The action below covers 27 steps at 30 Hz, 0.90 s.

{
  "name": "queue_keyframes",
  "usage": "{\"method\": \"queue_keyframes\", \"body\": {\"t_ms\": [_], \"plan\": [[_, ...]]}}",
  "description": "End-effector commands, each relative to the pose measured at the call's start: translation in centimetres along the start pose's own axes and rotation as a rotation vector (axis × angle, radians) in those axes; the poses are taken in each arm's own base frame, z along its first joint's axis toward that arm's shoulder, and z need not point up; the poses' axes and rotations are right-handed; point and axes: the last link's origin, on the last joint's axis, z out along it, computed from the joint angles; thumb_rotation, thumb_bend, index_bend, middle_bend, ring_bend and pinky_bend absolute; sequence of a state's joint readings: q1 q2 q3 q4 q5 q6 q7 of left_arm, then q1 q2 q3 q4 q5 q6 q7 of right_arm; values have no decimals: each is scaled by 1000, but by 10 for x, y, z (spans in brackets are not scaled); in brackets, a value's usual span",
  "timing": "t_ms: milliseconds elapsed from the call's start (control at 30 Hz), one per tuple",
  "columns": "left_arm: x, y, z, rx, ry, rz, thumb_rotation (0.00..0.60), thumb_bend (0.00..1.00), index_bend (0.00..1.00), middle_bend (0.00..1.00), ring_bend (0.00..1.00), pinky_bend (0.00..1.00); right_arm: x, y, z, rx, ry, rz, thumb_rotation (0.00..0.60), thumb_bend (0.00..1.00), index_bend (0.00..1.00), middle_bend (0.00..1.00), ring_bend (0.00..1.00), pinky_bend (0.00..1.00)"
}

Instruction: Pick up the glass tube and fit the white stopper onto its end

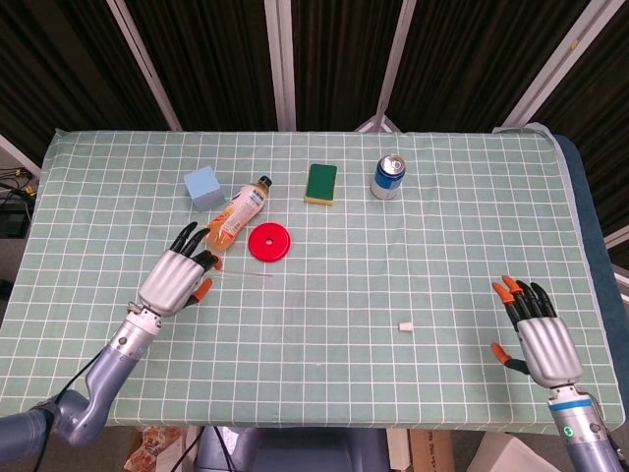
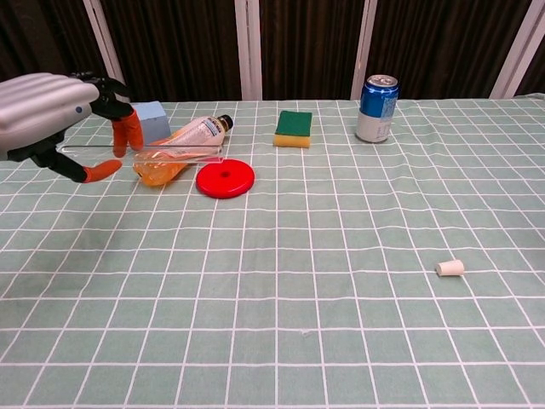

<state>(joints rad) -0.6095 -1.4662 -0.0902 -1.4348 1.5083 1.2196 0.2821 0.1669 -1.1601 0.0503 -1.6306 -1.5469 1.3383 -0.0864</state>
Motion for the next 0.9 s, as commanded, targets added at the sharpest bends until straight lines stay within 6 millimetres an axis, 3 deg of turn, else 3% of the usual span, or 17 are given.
{"method": "queue_keyframes", "body": {"t_ms": [33,333,900], "plan": [[4,-7,9,-39,14,8,600,674,487,515,105,0,-9,-9,15,23,-32,-29,600,306,254,60,0,0],[13,-11,17,-83,54,-19,600,674,487,515,105,0,-34,-35,49,38,-100,-36,600,306,376,113,0,0],[11,-18,18,-73,52,-46,600,674,487,515,105,0,-66,-59,69,52,-162,-32,600,306,510,164,0,0]]}}
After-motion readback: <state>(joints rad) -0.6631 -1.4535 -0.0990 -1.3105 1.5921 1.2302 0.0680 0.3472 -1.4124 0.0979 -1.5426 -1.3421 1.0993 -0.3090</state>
